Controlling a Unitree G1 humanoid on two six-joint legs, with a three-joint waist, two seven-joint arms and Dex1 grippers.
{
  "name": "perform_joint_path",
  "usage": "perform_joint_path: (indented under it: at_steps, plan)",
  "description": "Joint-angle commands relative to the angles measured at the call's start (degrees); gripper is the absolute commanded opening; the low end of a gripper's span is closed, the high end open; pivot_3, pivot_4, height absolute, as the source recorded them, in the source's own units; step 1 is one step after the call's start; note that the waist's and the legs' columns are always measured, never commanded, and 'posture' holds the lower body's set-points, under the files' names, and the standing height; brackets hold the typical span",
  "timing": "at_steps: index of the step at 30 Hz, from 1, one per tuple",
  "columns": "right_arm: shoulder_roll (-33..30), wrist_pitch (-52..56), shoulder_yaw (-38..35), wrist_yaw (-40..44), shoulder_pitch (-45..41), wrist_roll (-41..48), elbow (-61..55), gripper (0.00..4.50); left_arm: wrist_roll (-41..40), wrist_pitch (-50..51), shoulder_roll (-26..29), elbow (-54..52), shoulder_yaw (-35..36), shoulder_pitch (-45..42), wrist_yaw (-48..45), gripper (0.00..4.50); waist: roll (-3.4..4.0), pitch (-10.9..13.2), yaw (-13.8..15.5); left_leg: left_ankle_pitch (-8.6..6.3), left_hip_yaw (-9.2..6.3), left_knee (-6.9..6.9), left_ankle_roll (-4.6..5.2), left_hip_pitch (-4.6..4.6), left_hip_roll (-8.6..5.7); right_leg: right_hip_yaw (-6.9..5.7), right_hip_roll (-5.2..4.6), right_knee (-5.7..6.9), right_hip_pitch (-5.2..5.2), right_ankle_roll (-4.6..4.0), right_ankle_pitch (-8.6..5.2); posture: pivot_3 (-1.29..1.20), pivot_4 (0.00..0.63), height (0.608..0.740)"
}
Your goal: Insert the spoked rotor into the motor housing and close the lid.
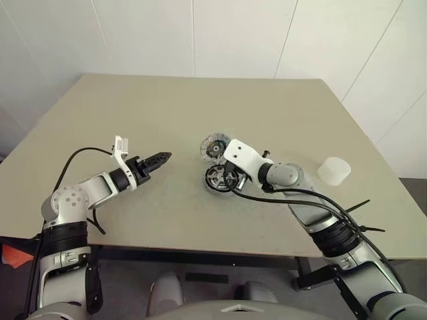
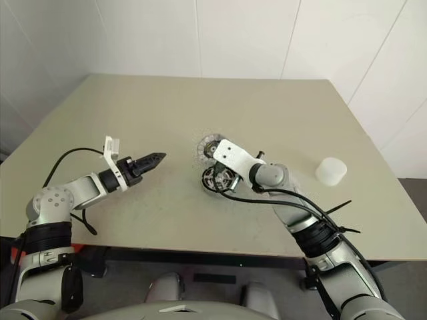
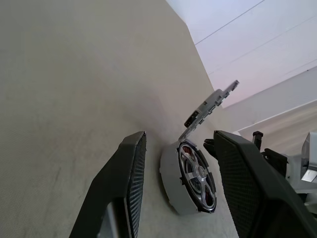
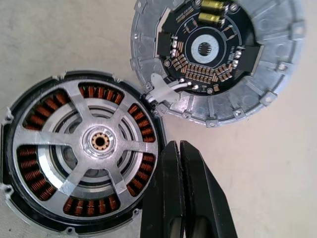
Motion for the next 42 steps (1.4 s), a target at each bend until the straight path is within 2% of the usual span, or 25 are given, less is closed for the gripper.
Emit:
perform_joint_path:
  at_steps: [1,7,15,21,30,35,42]
  plan:
    - [-1.09,1.10,-0.30,1.68,-1.43,-0.06,-5.42,0.02,-0.22,-0.84,0.40,-0.71,0.31,-1.58,-0.88,2.30,0.01,0.01,0.05,0.00,0.00,0.00,0.00,0.00,0.00,0.00,0.00,0.00,0.00,0.00,0.00,0.00,0.000,0.740]
    - [-1.18,3.58,-0.03,4.14,-0.90,1.43,-8.49,0.02,-0.17,-0.75,0.58,-0.42,0.35,-1.64,-1.10,2.30,0.01,0.01,0.05,0.00,0.00,0.00,0.00,0.04,0.01,0.01,0.00,0.03,0.01,0.00,0.00,0.00,0.000,0.740]
    - [2.07,2.73,2.94,2.44,2.77,1.06,-2.02,0.02,0.36,-0.71,1.04,-0.04,0.40,-1.78,-1.38,2.30,0.02,0.01,0.01,0.00,0.00,-0.01,0.00,0.03,0.00,0.00,0.00,0.02,0.00,0.00,0.00,0.00,0.000,0.740]
    - [1.83,1.20,2.68,1.66,2.17,0.33,-0.26,0.02,1.26,-1.61,2.05,1.15,1.31,-2.47,-1.55,2.30,-0.01,-0.01,-0.02,-0.03,0.00,-0.01,0.04,0.29,0.00,0.02,0.00,0.06,0.20,0.01,-0.01,0.00,0.000,0.740]
    - [-0.92,4.23,-0.05,6.29,-0.95,3.32,-9.61,0.02,1.57,-2.19,2.19,1.89,0.59,-3.19,-2.07,2.30,0.00,0.01,0.11,0.01,-0.01,-0.02,-0.01,0.12,0.00,0.02,0.00,0.05,0.08,0.01,0.00,0.00,0.000,0.740]
    - [-0.27,6.28,-0.10,6.37,-0.51,5.00,-10.19,0.02,1.89,-2.12,2.28,2.24,0.39,-3.46,-2.34,2.30,0.00,0.01,0.10,0.01,-0.01,-0.12,-0.03,0.09,0.02,0.00,0.02,0.00,0.01,0.00,0.00,0.00,0.000,0.740]
    - [4.57,4.73,0.10,3.32,4.23,7.35,0.56,0.02,2.26,-1.65,2.90,2.07,0.62,-3.27,-2.52,2.30,0.02,0.02,0.04,0.01,0.00,-0.10,-0.02,0.11,0.01,0.01,0.01,0.02,0.03,-0.01,-0.01,0.00,0.000,0.740]
